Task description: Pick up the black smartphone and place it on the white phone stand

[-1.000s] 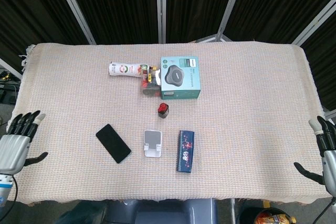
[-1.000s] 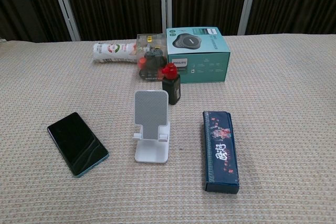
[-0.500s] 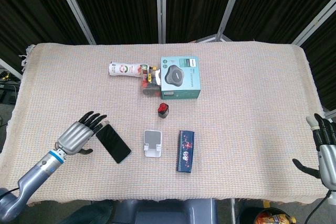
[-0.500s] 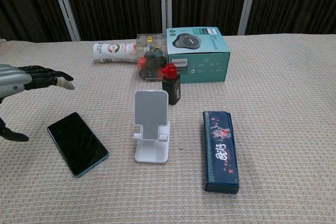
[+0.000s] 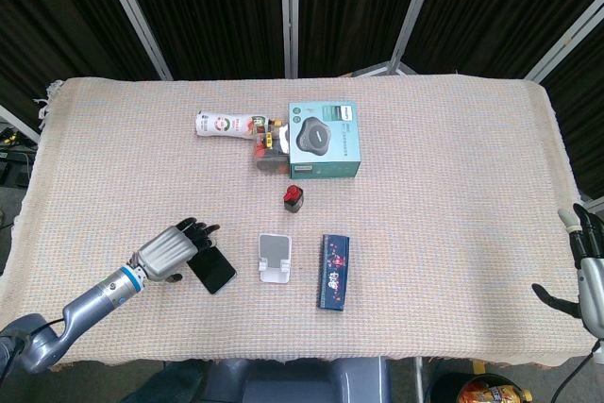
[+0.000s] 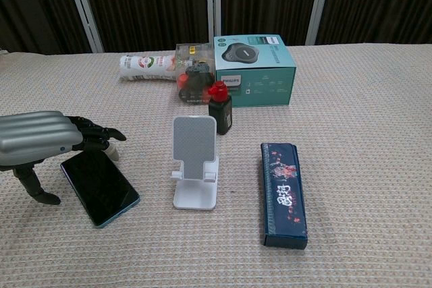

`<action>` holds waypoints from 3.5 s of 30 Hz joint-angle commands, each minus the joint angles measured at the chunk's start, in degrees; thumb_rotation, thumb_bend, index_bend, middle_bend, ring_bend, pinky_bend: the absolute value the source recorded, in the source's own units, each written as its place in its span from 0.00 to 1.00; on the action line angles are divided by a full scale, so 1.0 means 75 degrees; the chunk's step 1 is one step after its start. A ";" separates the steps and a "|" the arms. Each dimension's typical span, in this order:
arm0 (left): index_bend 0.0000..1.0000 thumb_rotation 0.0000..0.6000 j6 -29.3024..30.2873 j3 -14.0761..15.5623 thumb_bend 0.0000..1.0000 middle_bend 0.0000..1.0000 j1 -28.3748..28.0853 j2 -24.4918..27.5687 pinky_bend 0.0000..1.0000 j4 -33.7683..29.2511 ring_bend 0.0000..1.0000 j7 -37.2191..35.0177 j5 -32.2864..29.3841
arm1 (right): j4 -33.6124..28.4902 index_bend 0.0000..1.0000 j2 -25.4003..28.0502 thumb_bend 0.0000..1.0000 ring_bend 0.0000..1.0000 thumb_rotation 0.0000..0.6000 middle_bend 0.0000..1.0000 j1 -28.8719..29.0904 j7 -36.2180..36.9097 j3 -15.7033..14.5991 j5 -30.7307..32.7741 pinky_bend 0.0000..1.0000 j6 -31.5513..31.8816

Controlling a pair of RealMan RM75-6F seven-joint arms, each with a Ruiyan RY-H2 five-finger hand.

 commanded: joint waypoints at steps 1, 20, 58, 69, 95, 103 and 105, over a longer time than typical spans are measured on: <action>0.22 1.00 0.0024 0.0012 0.00 0.04 -0.0049 -0.0093 0.16 0.0094 0.14 0.0003 -0.0044 | 0.0004 0.00 0.0001 0.00 0.00 1.00 0.00 0.0006 0.0006 0.0002 0.0015 0.00 -0.0011; 0.31 1.00 -0.0219 0.0134 0.00 0.15 -0.0372 -0.0644 0.26 0.0303 0.25 0.0348 -0.0402 | 0.0022 0.00 0.0021 0.00 0.00 1.00 0.00 0.0017 0.0060 0.0004 0.0066 0.00 -0.0019; 0.60 1.00 0.1057 -0.1089 0.00 0.39 -0.1635 0.1077 0.42 -0.2022 0.46 0.5648 0.1805 | -0.0009 0.00 0.0398 0.00 0.00 1.00 0.00 -0.0182 0.0944 -0.0085 -0.0323 0.00 0.0240; 0.60 1.00 0.0065 -0.0919 0.00 0.38 -0.2391 0.0640 0.41 -0.1543 0.46 0.6368 0.2396 | 0.0106 0.00 0.0492 0.00 0.00 1.00 0.00 -0.0186 0.1296 -0.0079 -0.0250 0.00 0.0164; 0.58 1.00 -0.0822 -0.0845 0.00 0.36 -0.2664 -0.0014 0.38 -0.1450 0.46 0.7333 0.2108 | 0.0187 0.00 0.0626 0.00 0.00 1.00 0.00 -0.0195 0.1759 -0.0081 -0.0273 0.00 0.0124; 0.57 1.00 -0.0811 -0.0886 0.00 0.36 -0.2616 -0.0171 0.37 -0.1377 0.46 0.7600 0.1994 | 0.0185 0.00 0.0664 0.00 0.00 1.00 0.00 -0.0222 0.1843 -0.0088 -0.0306 0.00 0.0165; 0.57 1.00 -0.0837 -0.0885 0.00 0.36 -0.2618 -0.0224 0.37 -0.1370 0.46 0.7640 0.1964 | 0.0189 0.00 0.0675 0.00 0.00 1.00 0.00 -0.0228 0.1869 -0.0086 -0.0305 0.00 0.0177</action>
